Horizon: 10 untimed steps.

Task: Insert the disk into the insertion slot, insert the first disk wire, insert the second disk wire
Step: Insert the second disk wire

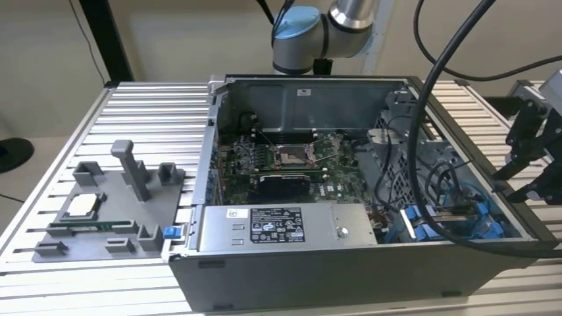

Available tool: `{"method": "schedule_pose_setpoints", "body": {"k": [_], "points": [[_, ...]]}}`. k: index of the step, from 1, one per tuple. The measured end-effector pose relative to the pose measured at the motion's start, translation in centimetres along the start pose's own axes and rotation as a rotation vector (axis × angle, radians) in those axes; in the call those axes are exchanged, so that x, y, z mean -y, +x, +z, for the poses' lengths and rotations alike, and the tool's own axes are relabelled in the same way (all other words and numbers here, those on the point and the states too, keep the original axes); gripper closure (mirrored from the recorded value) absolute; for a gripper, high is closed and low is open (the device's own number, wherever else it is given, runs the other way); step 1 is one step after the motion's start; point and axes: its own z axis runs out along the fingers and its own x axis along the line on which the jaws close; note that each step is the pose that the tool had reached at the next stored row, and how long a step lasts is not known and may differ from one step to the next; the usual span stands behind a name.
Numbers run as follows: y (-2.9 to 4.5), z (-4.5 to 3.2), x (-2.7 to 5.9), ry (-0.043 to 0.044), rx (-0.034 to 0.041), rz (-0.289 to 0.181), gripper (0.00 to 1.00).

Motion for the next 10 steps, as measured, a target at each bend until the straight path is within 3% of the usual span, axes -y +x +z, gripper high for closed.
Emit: {"method": "schedule_pose_setpoints", "body": {"k": [2,7,10], "points": [[0.01,0.03,0.02,-0.0002,0.0121,-0.001,0.00],[0.31,0.16,0.38,-0.0012,0.0581,-0.003,0.00],[0.64,0.33,0.55,-0.0016,0.0739,-0.004,0.00]]}}
